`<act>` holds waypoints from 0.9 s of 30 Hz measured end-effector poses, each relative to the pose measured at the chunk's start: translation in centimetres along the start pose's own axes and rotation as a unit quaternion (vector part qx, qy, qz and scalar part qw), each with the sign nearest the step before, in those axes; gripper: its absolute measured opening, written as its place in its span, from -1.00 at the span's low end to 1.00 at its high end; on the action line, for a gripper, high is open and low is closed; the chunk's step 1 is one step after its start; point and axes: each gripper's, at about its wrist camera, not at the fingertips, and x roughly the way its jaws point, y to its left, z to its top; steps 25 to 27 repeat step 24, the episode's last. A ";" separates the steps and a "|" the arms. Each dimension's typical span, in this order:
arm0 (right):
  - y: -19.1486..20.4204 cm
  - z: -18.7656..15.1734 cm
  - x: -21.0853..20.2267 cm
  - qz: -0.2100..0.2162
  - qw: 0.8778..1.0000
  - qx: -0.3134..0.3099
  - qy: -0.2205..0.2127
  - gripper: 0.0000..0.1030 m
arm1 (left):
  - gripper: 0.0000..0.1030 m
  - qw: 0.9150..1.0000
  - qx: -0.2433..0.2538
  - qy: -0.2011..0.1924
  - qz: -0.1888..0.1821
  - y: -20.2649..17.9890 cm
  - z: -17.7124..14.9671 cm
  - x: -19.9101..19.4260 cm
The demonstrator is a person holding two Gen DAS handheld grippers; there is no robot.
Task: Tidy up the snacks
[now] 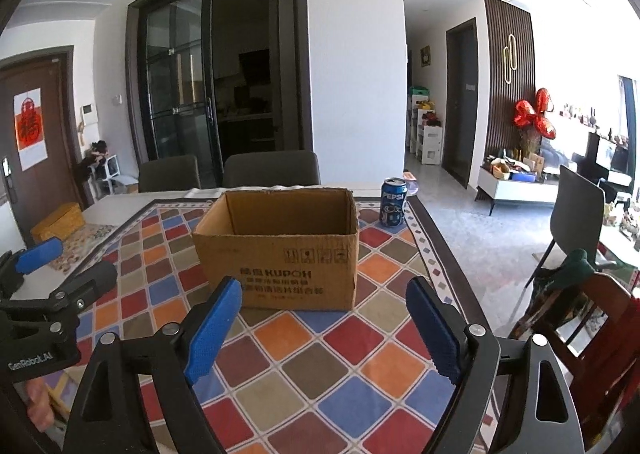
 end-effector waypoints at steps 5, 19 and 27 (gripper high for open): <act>0.2 -0.2 -0.4 0.003 1.000 -0.004 0.001 0.65 | 0.99 1.000 -0.004 -0.003 -0.001 0.2 -0.1 -0.5; 0.3 -0.3 -0.7 0.004 1.000 -0.004 0.000 0.65 | 0.99 1.000 -0.002 -0.007 0.008 0.4 -0.3 -0.8; 0.4 -0.6 -0.6 0.004 1.000 -0.004 0.004 0.65 | 1.00 1.000 -0.002 -0.004 0.006 0.4 -0.5 -0.6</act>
